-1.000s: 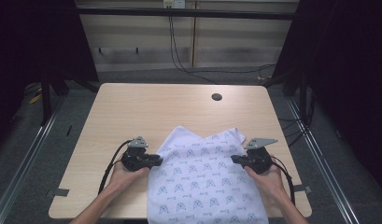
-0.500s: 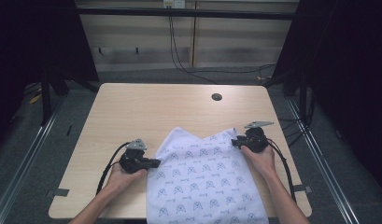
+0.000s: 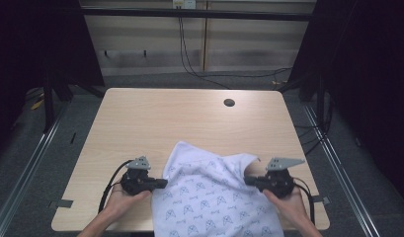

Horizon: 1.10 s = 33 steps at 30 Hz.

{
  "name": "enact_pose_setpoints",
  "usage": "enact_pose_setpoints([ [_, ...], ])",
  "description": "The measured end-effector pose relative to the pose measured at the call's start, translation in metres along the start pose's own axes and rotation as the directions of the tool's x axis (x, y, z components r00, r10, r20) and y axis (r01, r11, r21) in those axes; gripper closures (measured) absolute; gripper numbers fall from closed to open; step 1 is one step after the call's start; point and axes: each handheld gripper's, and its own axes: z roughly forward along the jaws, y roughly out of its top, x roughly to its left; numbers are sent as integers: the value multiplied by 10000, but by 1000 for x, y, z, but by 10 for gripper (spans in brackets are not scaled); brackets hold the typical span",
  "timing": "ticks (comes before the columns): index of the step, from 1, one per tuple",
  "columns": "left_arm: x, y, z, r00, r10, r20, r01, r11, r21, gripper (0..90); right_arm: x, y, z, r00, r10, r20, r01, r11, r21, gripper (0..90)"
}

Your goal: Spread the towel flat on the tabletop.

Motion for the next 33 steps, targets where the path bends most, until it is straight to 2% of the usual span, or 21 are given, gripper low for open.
enact_pose_setpoints([
  [1, -9, -4, -3, 9998, -1, 181, -1, 9999, 112, 887, 7, -20, 0, 9999, 89, 48, -92, 9985, 539, 891],
  [2, -9, -4, -3, 9998, -1, 181, -1, 9999, 112, 887, 7, -20, 0, 9999, 89, 48, -92, 9985, 539, 891],
  [3, -15, -9, -7, 9987, 95, 506, -103, 9998, 147, 886, 8, -35, -1, 9992, 247, 325, -277, 9950, 964, 889],
  [7, -21, -17, -16, 9959, -52, 906, 58, 10000, -61, 882, 0, -39, -11, 9957, 515, 769, -591, 9932, 1003, 807],
  [9, -18, -17, -21, 9953, -62, 971, 107, 9989, -453, 799, -12, -38, -21, 9909, 950, 952, -996, 9940, 456, 713],
  [10, -12, -13, -25, 9968, -203, 778, 264, 9966, -783, 779, -15, -37, -23, 9891, 1025, 1061, -1061, 9939, 286, 701],
  [11, -12, -13, -25, 9968, -203, 778, 264, 9966, -783, 749, -15, -37, -23, 9891, 1025, 1061, -1061, 9939, 286, 701],
  [12, 1, -5, -25, 9980, -389, 493, 442, 9928, -1117, 741, -26, -28, -24, 9868, 1122, 1164, -1108, 9937, -188, 691],
  [13, 1, -5, -25, 9980, -389, 493, 442, 9928, -1117, 734, -26, -28, -24, 9868, 1122, 1164, -1108, 9937, -188, 691],
  [15, 17, 5, -22, 9978, -656, 80, 661, 9877, -1414, 740, -35, -18, -20, 9829, 974, 1563, -942, 9952, -279, 695],
  [16, 23, 8, -21, 9973, -735, -68, 718, 9874, -1407, 756, -43, -11, -17, 9818, 1015, 1605, -952, 9944, -467, 710],
  [17, 38, 17, -13, 9956, -859, -384, 797, 9869, -1402, 785, -54, 1, -11, 9779, 936, 1872, -831, 9945, -632, 730],
  [18, 38, 17, -13, 9956, -859, -384, 797, 9869, -1402, 789, -54, 1, -11, 9779, 936, 1872, -831, 9945, -632, 730],
  [20, 51, 24, -4, 9926, -1069, -572, 978, 9847, -1445, 790, -66, 9, -4, 9733, 1129, 1999, -999, 9922, -740, 742],
  [22, 61, 30, 5, 9903, -1060, -897, 936, 9868, -1324, 773, -76, 15, 6, 9700, 1161, 2136, -1048, 9924, -638, 751],
  [23, 64, 33, 10, 9875, -1172, -1049, 1038, 9866, -1256, 728, -82, 16, 18, 9721, 1076, 2086, -1025, 9941, -350, 741],
  [25, 72, 35, 19, 9775, -1444, -1535, 1248, 9835, -1307, 657, -83, 16, 26, 9758, 1037, 1927, -1031, 9946, -130, 714],
  [26, 72, 35, 19, 9775, -1444, -1535, 1248, 9835, -1307, 612, -83, 16, 26, 9758, 1037, 1927, -1031, 9946, -130, 714],
  [27, 73, 35, 20, 9751, -1605, -1533, 1411, 9814, -1299, 610, -81, 14, 30, 9812, 1032, 1632, -1043, 9945, -17, 665],
  [30, 72, 33, 23, 9768, -1372, -1645, 1215, 9874, -1017, 607, -77, 12, 33, 9844, 960, 1474, -990, 9950, 130, 633],
  [33, 70, 34, 27, 9797, -1306, -1521, 1173, 9887, -936, 624, -72, 5, 36, 9802, 671, 1860, -791, 9952, 578, 604],
])
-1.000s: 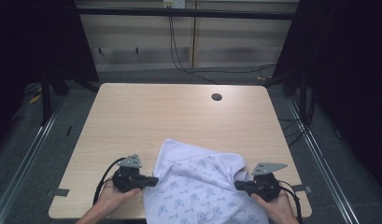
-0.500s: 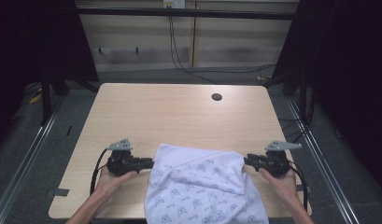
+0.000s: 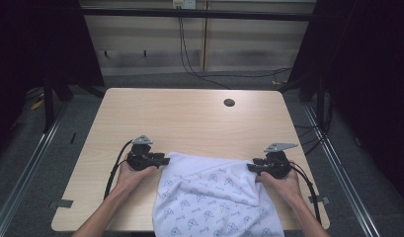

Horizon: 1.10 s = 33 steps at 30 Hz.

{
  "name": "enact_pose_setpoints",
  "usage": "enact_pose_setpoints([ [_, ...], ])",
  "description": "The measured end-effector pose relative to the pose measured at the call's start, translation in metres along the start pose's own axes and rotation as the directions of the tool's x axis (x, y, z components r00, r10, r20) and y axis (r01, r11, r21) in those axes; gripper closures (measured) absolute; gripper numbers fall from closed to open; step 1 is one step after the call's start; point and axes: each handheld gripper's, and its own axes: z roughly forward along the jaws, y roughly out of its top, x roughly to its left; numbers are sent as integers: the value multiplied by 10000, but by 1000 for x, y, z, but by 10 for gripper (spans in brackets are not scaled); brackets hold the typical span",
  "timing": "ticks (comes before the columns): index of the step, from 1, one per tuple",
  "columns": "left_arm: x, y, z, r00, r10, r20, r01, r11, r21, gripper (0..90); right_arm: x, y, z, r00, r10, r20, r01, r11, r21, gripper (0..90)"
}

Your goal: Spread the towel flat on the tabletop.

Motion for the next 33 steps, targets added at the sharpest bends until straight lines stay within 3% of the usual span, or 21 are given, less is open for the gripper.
enact_pose_setpoints([
  [3, -5, -1, 4, 9994, 344, 21, -344, 9992, 215, 677, 1, -4, 1, 10000, -41, 58, 41, 10000, 38, 603],
  [4, -7, -1, 4, 9985, 531, 156, -536, 9981, 320, 800, 1, -4, 0, 10000, -39, 45, 39, 10000, 78, 703],
  [5, -7, -1, 4, 9985, 531, 156, -536, 9981, 320, 846, 1, -4, 0, 10000, -39, 45, 39, 10000, 78, 703],
  [6, -9, 0, 3, 9982, 583, 152, -588, 9978, 310, 873, 2, -4, 1, 9999, -95, -36, 95, 10000, 18, 821],
  [7, -9, 0, 1, 9982, 586, 150, -590, 9979, 266, 873, 2, -4, 1, 9999, -95, -36, 95, 10000, 18, 821],
  [8, -8, 1, -2, 9983, 550, 176, -552, 9984, 129, 877, 2, -3, 0, 9999, -19, -124, 18, 10000, -49, 839],
  [10, -8, 6, -17, 9993, 331, 149, -318, 9965, -769, 882, 1, 7, -9, 9995, 135, -284, -152, 9980, -615, 857],
  [13, -8, 12, -29, 9995, 318, 52, -309, 9917, -1245, 882, 0, 18, -17, 9996, 93, -265, -121, 9942, -1067, 860],
  [16, -8, 26, -44, 9988, 488, -100, -498, 9826, -1790, 882, -1, 44, -34, 9999, 15, -114, -37, 9813, -1926, 861],
  [17, -8, 33, -50, 9983, 555, -160, -576, 9775, -2030, 882, -1, 44, -34, 9999, 15, -114, -37, 9813, -1926, 861],
  [20, -8, 55, -66, 9967, 726, -367, -796, 9635, -2557, 882, -6, 77, -52, 9999, -92, 68, 107, 9618, -2736, 863],
  [21, -9, 63, -71, 9954, 833, -468, -929, 9584, -2700, 882, -6, 77, -52, 9999, -92, 68, 107, 9618, -2736, 863],
  [22, -7, 78, -79, 9951, 848, -513, -964, 9484, -3022, 882, -9, 95, -60, 9997, -139, 183, 188, 9513, -3077, 863],
  [23, -7, 78, -79, 9951, 848, -513, -964, 9484, -3022, 882, -9, 95, -60, 9997, -139, 183, 188, 9513, -3077, 863],
  [26, -3, 99, -82, 9953, 718, -655, -899, 9362, -3397, 881, -19, 121, -67, 9989, -102, 465, 258, 9364, -3499, 864],
  [28, 1, 111, -76, 9939, 748, -812, -975, 9396, -3281, 872, -31, 140, -62, 9965, -15, 833, 313, 9336, -3571, 863],
  [29, 4, 116, -70, 9936, 680, -900, -937, 9421, -3221, 872, -31, 140, -62, 9965, -15, 833, 313, 9336, -3571, 863],
  [30, 7, 118, -64, 9937, 513, -1000, -804, 9465, -3125, 791, -42, 150, -53, 9914, 44, 1305, 390, 9438, -3281, 856],
  [31, 11, 119, -59, 9921, 297, -1221, -665, 9485, -3096, 791, -42, 150, -53, 9914, 44, 1305, 390, 9438, -3281, 856],
  [32, 15, 118, -56, 9937, 42, -1121, -389, 9500, -3098, 754, -53, 151, -44, 9820, 298, 1867, 271, 9551, -2951, 778],
  [33, 18, 116, -53, 9938, -76, -1110, -266, 9525, -3034, 754, -53, 151, -44, 9820, 298, 1867, 271, 9551, -2951, 778],
])
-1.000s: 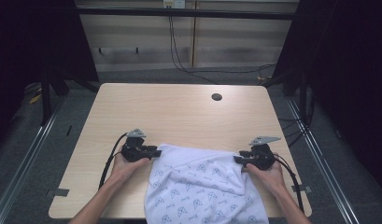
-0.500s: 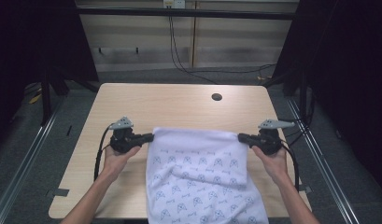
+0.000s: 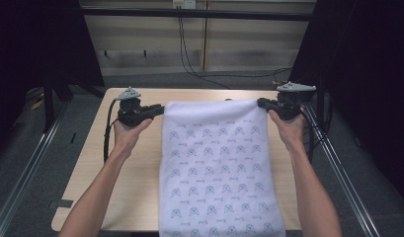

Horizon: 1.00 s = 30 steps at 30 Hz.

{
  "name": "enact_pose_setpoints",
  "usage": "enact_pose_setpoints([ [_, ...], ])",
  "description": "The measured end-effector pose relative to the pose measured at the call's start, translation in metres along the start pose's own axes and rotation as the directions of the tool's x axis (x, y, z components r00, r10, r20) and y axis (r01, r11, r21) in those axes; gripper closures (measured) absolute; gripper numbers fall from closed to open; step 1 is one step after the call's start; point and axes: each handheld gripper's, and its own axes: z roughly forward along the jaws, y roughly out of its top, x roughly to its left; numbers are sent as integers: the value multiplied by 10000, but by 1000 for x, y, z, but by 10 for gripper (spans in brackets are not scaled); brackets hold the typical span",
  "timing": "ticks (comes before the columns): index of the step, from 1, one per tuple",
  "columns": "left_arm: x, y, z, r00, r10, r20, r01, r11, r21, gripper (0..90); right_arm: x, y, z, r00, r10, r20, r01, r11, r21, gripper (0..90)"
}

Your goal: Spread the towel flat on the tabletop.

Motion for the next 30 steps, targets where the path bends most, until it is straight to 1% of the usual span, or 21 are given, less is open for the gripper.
enact_pose_setpoints([
  [2, 4, -11, 0, 9999, -117, 67, 115, 9997, 199, 717, -12, -15, 5, 9970, 386, 668, -406, 9987, 299, 587],
  [5, 4, -25, -2, 9998, 35, 199, -48, 9980, 637, 717, -14, -25, 3, 9973, 401, 621, -428, 9982, 420, 579],
  [6, 3, -35, -5, 9997, 48, 259, -69, 9964, 844, 716, -14, -38, -1, 9983, 326, 483, -353, 9977, 576, 580],
  [7, 3, -35, -5, 9997, 48, 259, -69, 9964, 844, 717, -13, -45, -5, 9986, 386, 354, -406, 9975, 583, 583],
  [8, 2, -46, -10, 9989, -30, 459, -15, 9954, 962, 718, -11, -51, -8, 9989, 437, 143, -446, 9969, 650, 585],
  [11, -1, -58, -16, 9980, -166, 614, 108, 9956, 927, 725, -5, -66, -16, 9986, 448, -274, -426, 9961, 772, 587],
  [12, -5, -66, -17, 9957, -201, 906, 104, 9944, 1055, 744, -2, -73, -20, 9977, 485, -477, -442, 9952, 879, 587],
  [13, -9, -72, -17, 9947, -66, 1026, -62, 9923, 1240, 763, 3, -82, -25, 9948, 532, -873, -447, 9943, 970, 588],
  [14, -13, -76, -16, 9932, 77, 1160, -241, 9898, 1401, 778, 8, -89, -29, 9938, 469, -1006, -361, 9937, 1061, 587],
  [17, -27, -95, -11, 9849, 166, 1721, -491, 9813, 1862, 872, 21, -107, -37, 9829, 649, -1724, -432, 9910, 1267, 595],
  [18, -32, -101, -8, 9784, 151, 2062, -586, 9767, 2063, 894, 27, -113, -39, 9797, 607, -1910, -339, 9895, 1404, 596],
  [19, -41, -111, -2, 9727, 195, 2312, -728, 9718, 2243, 893, 39, -128, -42, 9721, 574, -2276, -178, 9848, 1726, 599],
  [21, -50, -115, 3, 9677, 556, 2460, -1218, 9572, 2627, 863, 46, -138, -42, 9691, 451, -2424, 63, 9783, 2073, 602],
  [22, -50, -115, 3, 9677, 556, 2460, -1218, 9572, 2627, 840, 46, -138, -42, 9691, 451, -2424, 63, 9783, 2073, 602],
  [23, -53, -117, 4, 9650, 544, 2565, -1254, 9548, 2695, 840, 49, -143, -42, 9680, 440, -2470, 135, 9739, 2266, 602],
  [24, -57, -120, 8, 9645, 488, 2597, -1222, 9537, 2747, 788, 54, -153, -42, 9650, 455, -2584, 211, 9682, 2493, 602],
  [25, -59, -123, 11, 9637, 584, 2605, -1344, 9492, 2844, 788, 55, -156, -42, 9653, 466, -2569, 211, 9668, 2545, 602],
  [27, -63, -129, 22, 9678, 923, 2340, -1669, 9317, 3227, 791, 56, -161, -41, 9653, 419, -2576, 274, 9653, 2597, 602],
  [28, -65, -131, 26, 9667, 931, 2385, -1723, 9256, 3369, 815, 58, -164, -39, 9660, 353, -2561, 391, 9593, 2796, 602],
  [29, -66, -131, 28, 9660, 1073, 2352, -1834, 9255, 3314, 882, 59, -169, -35, 9690, 107, -2467, 644, 9535, 2943, 599],
  [30, -67, -130, 28, 9683, 1068, 2258, -1801, 9249, 3348, 882, 59, -169, -35, 9690, 107, -2467, 644, 9535, 2943, 599],
])
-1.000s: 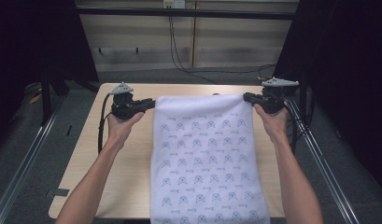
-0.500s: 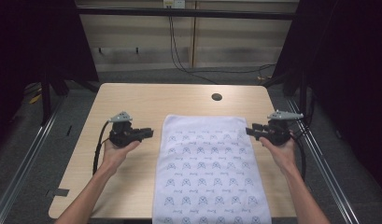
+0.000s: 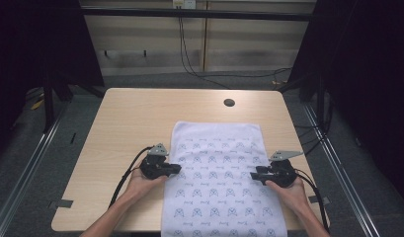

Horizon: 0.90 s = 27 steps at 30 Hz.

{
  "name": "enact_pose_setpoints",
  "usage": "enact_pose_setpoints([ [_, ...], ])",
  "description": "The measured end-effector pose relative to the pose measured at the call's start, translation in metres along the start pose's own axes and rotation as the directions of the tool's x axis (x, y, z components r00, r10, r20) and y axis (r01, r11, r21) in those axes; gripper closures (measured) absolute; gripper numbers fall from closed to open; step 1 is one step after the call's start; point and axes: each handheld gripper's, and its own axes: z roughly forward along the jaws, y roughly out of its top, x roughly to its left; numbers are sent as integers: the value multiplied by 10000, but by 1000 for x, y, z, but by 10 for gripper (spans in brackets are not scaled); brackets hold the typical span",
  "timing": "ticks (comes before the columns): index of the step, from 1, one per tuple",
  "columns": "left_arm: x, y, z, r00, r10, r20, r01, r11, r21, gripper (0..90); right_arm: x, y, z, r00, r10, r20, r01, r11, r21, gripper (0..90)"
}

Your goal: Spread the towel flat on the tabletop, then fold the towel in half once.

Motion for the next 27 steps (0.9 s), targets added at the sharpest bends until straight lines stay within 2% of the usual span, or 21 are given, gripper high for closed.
enact_pose_setpoints([
  [6, 1, -4, -2, 9998, -202, 68, 202, 9998, -75, 889, -6, -1, 2, 9998, -6, 184, 8, 9999, -124, 598],
  [10, 0, -5, -4, 9997, -231, 49, 231, 9997, -53, 891, -5, -1, 2, 9994, -148, 309, 152, 9998, -107, 601],
  [13, -2, -9, -8, 9999, -129, 19, 129, 9999, -56, 900, 0, -3, 0, 9988, -246, 426, 246, 9997, 13, 674],
  [14, -2, -11, -9, 9999, -152, 71, 152, 9998, -95, 900, 0, -3, 0, 9988, -246, 426, 246, 9997, 13, 674],
  [15, -3, -14, -11, 9995, -265, 173, 268, 9995, -138, 900, 4, -5, -3, 9982, -320, 506, 313, 9994, 144, 746],
  [16, -2, -15, -13, 9993, -293, 236, 296, 9995, -123, 900, 4, -5, -3, 9982, -320, 506, 313, 9994, 144, 746],
  [18, -4, -18, -16, 9990, -248, 373, 251, 9997, -75, 900, 7, -8, -6, 9986, -342, 409, 334, 9992, 207, 805],
  [19, -11, -20, -19, 9998, 19, 174, -20, 10000, 58, 900, 12, -12, -9, 9990, -352, 268, 344, 9990, 293, 855],
  [20, -11, -20, -19, 9998, 19, 174, -20, 10000, 58, 900, 12, -12, -9, 9990, -352, 268, 344, 9990, 293, 855],
  [21, -19, -21, -20, 9994, 339, 65, -340, 9992, 196, 900, 15, -13, -11, 9994, -293, 166, 287, 9990, 347, 864],
  [22, -22, -22, -22, 9988, 470, 97, -472, 9985, 291, 900, 18, -15, -12, 9997, -248, 31, 246, 9989, 410, 869],
  [24, -31, -30, -29, 9981, 231, 574, -253, 9990, 376, 900, 27, -20, -17, 9994, -326, -94, 330, 9981, 521, 872],
  [26, -33, -33, -32, 9976, 276, 628, -305, 9986, 443, 900, 31, -22, -18, 9993, -293, -220, 304, 9981, 533, 872],
  [27, -37, -37, -36, 9972, 242, 706, -277, 9984, 484, 900, 39, -27, -22, 9985, -306, -458, 337, 9971, 684, 872],
])
